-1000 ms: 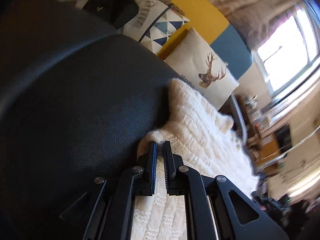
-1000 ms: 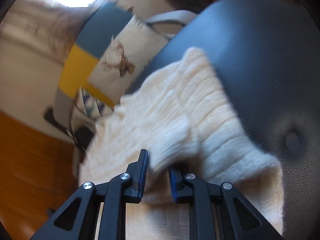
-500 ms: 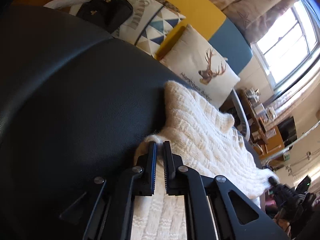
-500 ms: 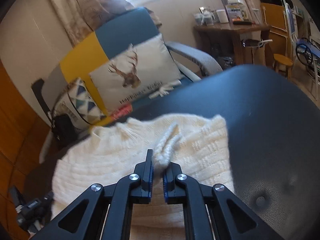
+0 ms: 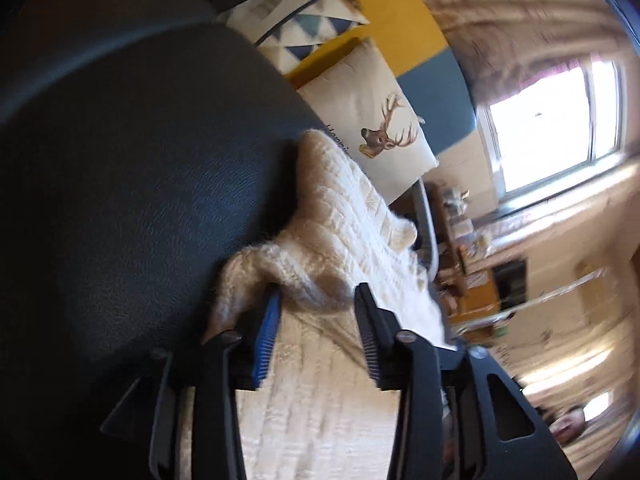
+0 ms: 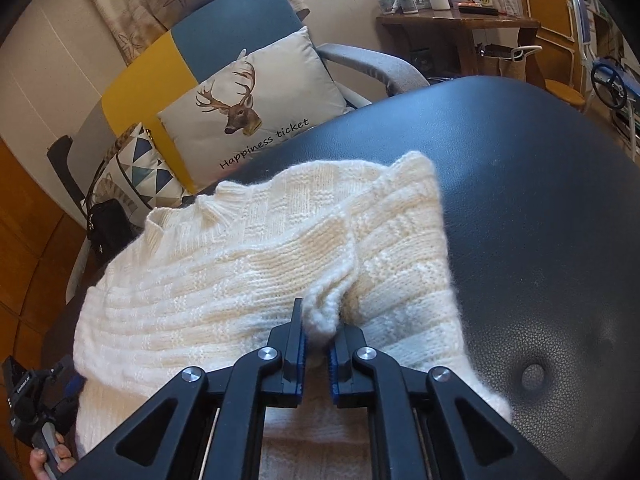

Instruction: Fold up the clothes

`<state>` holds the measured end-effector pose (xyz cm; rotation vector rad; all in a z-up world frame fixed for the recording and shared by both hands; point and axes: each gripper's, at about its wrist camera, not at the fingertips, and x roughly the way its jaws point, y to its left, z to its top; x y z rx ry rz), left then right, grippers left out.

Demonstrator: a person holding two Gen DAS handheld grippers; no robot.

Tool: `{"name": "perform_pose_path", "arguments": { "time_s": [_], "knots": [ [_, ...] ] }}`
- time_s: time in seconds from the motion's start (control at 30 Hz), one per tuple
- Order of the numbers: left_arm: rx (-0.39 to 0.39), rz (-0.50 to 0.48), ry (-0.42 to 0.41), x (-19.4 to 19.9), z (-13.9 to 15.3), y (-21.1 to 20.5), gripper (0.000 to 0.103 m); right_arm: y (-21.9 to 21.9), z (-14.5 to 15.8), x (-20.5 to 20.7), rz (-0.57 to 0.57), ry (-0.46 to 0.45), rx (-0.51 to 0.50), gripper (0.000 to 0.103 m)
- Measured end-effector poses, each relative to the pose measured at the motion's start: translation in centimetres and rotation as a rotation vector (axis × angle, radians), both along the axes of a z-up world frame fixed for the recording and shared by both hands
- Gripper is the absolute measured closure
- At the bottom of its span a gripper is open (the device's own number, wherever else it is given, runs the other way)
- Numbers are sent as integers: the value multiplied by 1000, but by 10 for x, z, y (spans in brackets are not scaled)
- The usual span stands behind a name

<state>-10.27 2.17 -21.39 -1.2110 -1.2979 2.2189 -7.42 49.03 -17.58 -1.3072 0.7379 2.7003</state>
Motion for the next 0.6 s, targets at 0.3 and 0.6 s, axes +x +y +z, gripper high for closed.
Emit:
{"name": "perform_pose_path", "arguments": {
  "time_s": [0.3, 0.6],
  "knots": [
    [169, 0, -65, -2, -3, 2, 56, 2, 3, 3, -16, 38, -26, 95],
    [225, -41, -95, -11, -1, 36, 48, 14, 17, 2, -17, 108, -190, 96]
  ]
}}
